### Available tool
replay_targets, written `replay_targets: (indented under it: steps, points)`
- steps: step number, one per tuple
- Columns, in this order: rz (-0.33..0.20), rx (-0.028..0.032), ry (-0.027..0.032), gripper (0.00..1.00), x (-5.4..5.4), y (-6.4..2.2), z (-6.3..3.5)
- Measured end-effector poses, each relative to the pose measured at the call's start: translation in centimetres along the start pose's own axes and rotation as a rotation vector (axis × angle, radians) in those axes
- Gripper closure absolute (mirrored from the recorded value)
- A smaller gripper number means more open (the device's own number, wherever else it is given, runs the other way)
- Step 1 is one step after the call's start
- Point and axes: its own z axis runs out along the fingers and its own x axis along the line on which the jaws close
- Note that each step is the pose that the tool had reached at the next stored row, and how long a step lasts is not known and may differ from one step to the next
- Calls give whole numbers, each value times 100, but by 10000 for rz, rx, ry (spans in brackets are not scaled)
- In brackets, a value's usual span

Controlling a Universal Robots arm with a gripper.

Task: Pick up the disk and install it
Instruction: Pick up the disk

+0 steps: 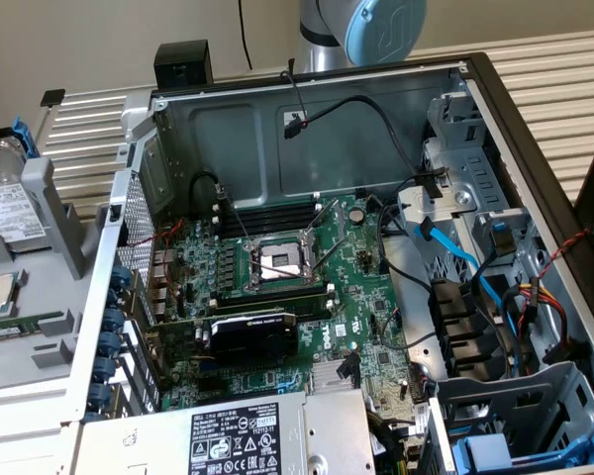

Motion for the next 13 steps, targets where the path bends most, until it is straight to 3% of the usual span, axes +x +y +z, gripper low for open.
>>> replay_targets:
  steps: [5, 7, 9, 13]
  points:
    - [3, -3, 92, 63, -1, 1, -8]
    - [2, 11, 102, 63, -1, 4, -9]
    - [2, 62, 103, 63, -2, 11, -9]
    - [3, 77, 135, 63, -4, 18, -80]
